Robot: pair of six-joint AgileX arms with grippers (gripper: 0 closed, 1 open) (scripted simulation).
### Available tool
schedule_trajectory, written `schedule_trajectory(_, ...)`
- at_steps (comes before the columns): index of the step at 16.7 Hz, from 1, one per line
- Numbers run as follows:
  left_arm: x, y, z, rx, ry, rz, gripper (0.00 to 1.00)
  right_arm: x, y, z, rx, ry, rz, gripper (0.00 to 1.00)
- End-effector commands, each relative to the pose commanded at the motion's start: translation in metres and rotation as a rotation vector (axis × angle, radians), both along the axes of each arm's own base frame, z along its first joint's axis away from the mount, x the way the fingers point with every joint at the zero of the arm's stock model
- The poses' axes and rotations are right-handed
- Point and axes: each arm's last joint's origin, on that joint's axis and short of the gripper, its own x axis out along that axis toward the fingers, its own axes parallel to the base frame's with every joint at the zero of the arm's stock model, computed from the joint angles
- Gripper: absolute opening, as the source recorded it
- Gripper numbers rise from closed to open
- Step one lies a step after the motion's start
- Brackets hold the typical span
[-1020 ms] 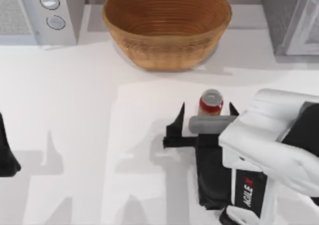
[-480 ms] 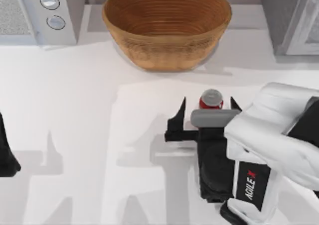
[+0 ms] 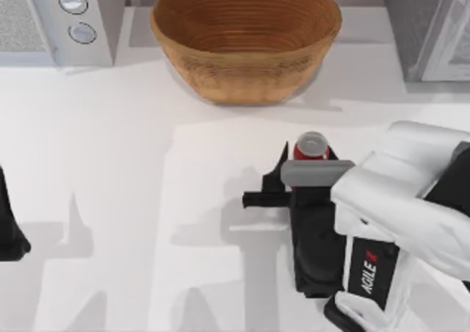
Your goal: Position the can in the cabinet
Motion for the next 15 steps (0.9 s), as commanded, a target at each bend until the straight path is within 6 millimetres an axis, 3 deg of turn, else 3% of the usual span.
schedule_trajectory(5,0.0000,0.0000,0.0000,0.000,0.000,0.000,1.00,0.0000,0.0000,0.0000,0.000,0.000,0.000,0.02)
schedule_trajectory(15,0.0000,0.0000,0.0000,0.000,0.000,0.000,1.00,-0.0006,0.0005,-0.0002,0.001,0.001,0.003,0.00)
